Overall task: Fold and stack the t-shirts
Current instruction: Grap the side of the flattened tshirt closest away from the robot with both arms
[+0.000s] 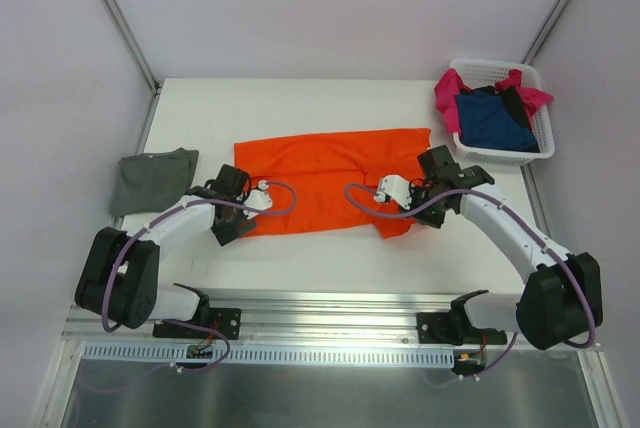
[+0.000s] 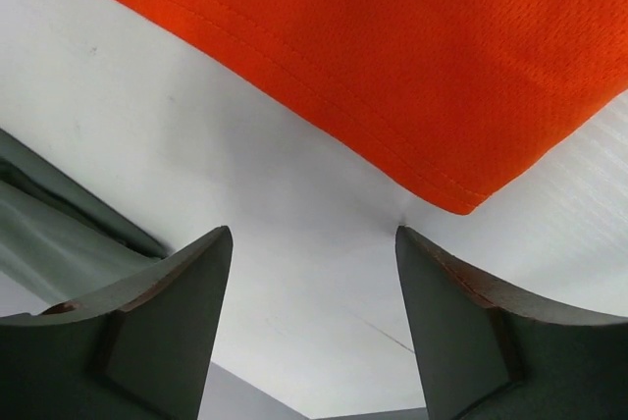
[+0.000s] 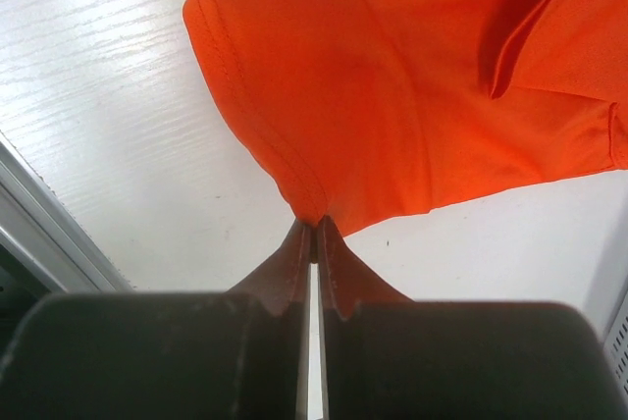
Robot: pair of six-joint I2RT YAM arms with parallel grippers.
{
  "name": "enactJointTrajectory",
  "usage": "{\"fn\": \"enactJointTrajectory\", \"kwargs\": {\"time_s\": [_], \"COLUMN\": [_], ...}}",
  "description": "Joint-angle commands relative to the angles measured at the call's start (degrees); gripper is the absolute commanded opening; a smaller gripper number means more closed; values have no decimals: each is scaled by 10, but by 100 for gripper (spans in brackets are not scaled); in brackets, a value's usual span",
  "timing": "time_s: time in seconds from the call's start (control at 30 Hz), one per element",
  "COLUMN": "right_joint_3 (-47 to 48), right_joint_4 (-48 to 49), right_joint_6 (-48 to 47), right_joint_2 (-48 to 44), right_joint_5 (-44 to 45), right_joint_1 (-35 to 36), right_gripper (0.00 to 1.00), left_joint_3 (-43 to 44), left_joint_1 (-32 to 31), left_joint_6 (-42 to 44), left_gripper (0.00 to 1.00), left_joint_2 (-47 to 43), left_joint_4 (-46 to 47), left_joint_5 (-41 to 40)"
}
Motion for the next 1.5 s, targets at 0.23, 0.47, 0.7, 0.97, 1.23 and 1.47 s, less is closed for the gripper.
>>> {"fn": "enactJointTrajectory", "kwargs": {"time_s": [0.23, 0.47, 0.7, 0.97, 1.23, 1.47], "right_joint_3": [2, 18, 23, 19, 18, 13], "right_joint_4": [-14, -11, -15, -11, -7, -11], "right_joint_6": [1, 4, 2, 1, 4, 4], "right_joint_2": [0, 17, 18, 21, 25, 21], "right_joint_5": [-8, -9, -5, -5, -8, -11], "right_joint_1": [-3, -3, -3, -4, -9, -15], "right_gripper": [1, 0, 0, 1, 1, 1], "left_joint_3": [62, 68, 71, 88, 99, 85], "left_joint_1": [-43, -56, -58, -61, -63, -63], "left_joint_6": [-21, -60, -80, -96, -102, -105], "left_gripper": [72, 65, 63, 63, 59, 56], "left_joint_2": [-107, -85, -37, 9, 46, 63], "left_joint_4": [-56, -108, -112, -111, -108, -103], "left_joint_5": [25, 94, 125, 141, 153, 159]}}
